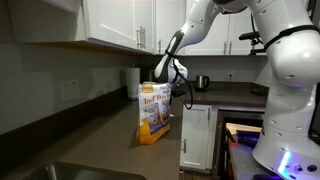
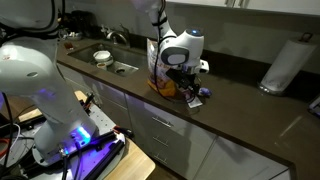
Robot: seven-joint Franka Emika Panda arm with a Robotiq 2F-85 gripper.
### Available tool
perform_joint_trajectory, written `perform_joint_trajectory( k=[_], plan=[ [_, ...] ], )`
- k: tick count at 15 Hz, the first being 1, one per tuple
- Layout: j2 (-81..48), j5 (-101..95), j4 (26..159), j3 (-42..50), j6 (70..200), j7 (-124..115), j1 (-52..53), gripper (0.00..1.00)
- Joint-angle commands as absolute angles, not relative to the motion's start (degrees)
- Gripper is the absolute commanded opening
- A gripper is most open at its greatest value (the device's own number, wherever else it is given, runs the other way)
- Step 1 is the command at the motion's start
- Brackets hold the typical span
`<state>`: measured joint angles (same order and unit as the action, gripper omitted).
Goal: Take one of the small packets and put it inside the large package
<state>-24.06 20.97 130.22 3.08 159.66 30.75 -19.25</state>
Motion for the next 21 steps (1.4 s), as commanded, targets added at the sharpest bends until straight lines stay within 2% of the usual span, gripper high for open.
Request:
perform_joint_trajectory(
  k=[1, 6, 7, 8, 9, 12, 13, 15, 21],
  plan=[
    [-25.75, 13.41, 132.30, 3.96, 166.14, 27.71, -19.08, 0.74],
    [-26.46, 5.81, 134.64, 4.38, 174.11, 24.14, -19.06, 0.41],
    [-26.47, 4.45, 134.60, 4.82, 175.05, 23.06, -18.73, 0.74],
    [-26.46, 3.29, 134.48, 5.13, 175.54, 22.22, -18.55, 0.80],
    [-26.52, 2.23, 134.25, 5.39, 176.06, 21.37, -18.41, 0.81],
    [-26.76, -0.35, 134.06, 6.33, 178.12, 19.50, -17.75, 0.97],
    [-27.00, -1.09, 133.97, 6.75, 178.87, 18.88, -17.36, 0.60],
    [-27.42, -2.16, 133.82, 6.88, 179.69, 18.26, -17.13, 0.56],
    [-27.51, -4.20, 133.74, 9.21, 180.19, 16.92, -15.33, 0.16]
  ],
)
